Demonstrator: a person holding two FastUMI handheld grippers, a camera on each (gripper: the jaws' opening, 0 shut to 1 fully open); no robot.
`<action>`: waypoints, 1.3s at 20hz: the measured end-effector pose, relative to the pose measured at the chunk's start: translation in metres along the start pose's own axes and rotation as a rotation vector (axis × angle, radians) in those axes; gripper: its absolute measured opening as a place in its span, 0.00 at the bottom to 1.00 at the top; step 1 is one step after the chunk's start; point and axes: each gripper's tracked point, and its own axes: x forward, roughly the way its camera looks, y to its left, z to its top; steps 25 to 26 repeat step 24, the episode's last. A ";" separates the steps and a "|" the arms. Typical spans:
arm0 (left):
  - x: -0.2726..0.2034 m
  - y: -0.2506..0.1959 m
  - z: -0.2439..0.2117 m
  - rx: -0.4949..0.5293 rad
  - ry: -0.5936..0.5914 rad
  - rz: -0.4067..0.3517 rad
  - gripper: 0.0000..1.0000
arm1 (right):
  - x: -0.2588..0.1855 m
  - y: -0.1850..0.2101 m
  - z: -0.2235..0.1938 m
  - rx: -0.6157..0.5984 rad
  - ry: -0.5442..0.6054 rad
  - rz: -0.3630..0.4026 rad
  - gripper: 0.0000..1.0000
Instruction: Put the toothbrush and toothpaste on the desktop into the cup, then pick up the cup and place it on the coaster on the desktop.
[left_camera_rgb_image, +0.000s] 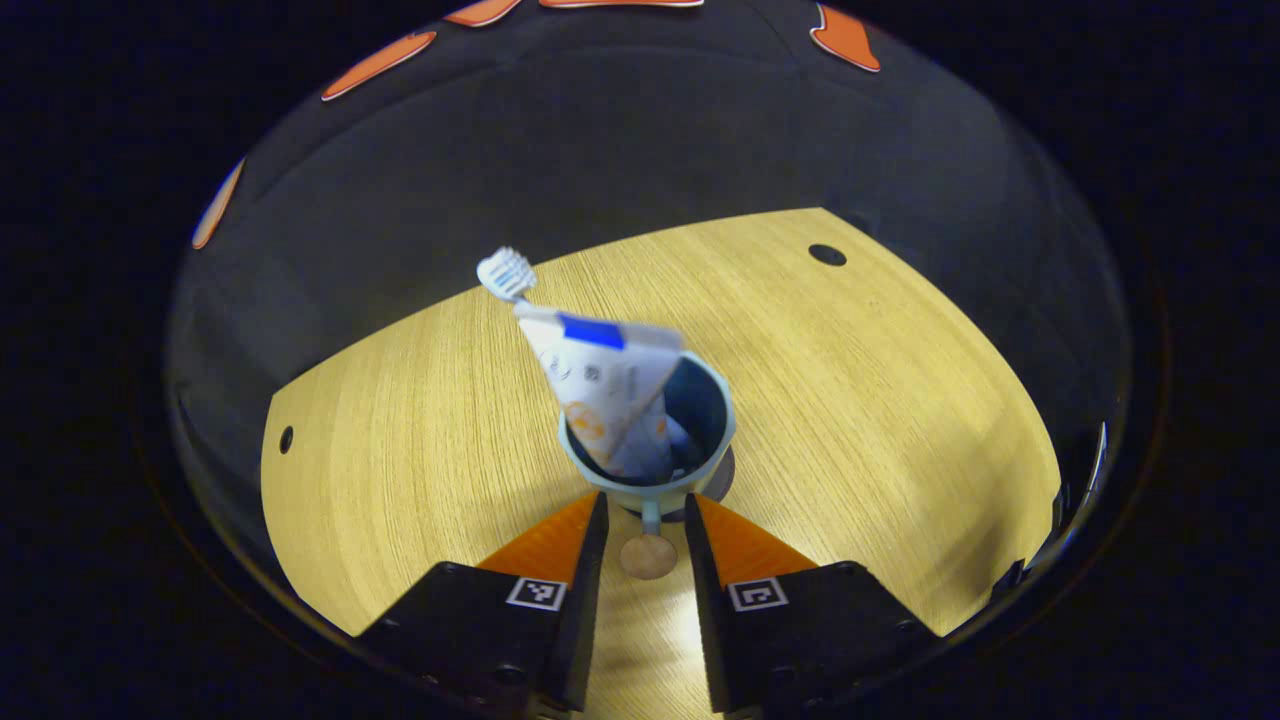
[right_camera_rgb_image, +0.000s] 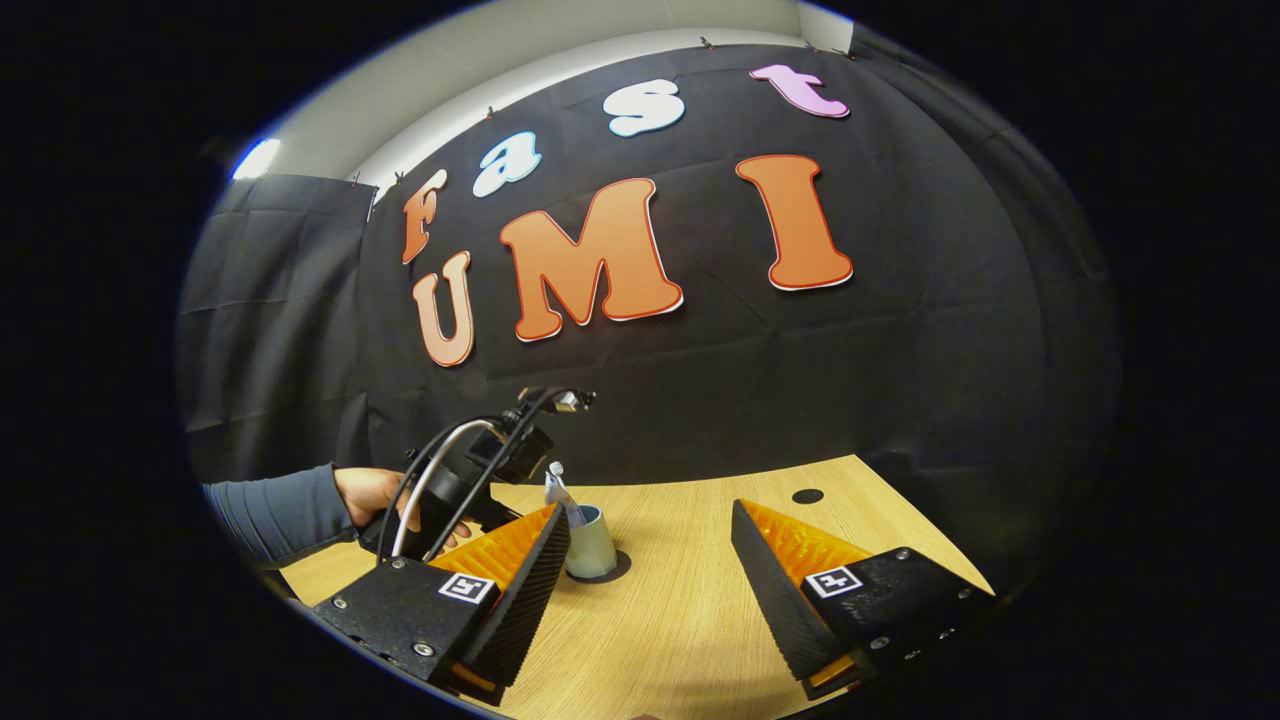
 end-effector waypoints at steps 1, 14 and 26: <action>-0.012 0.002 0.005 0.002 -0.023 -0.001 0.50 | 0.001 0.002 0.002 0.000 -0.007 -0.002 0.97; -0.173 0.040 0.021 -0.053 -0.592 0.203 1.00 | 0.011 0.057 0.028 -0.112 -0.173 -0.034 0.97; -0.258 0.089 -0.026 -0.197 -0.945 0.387 0.99 | 0.027 0.108 -0.001 -0.143 -0.176 0.036 0.97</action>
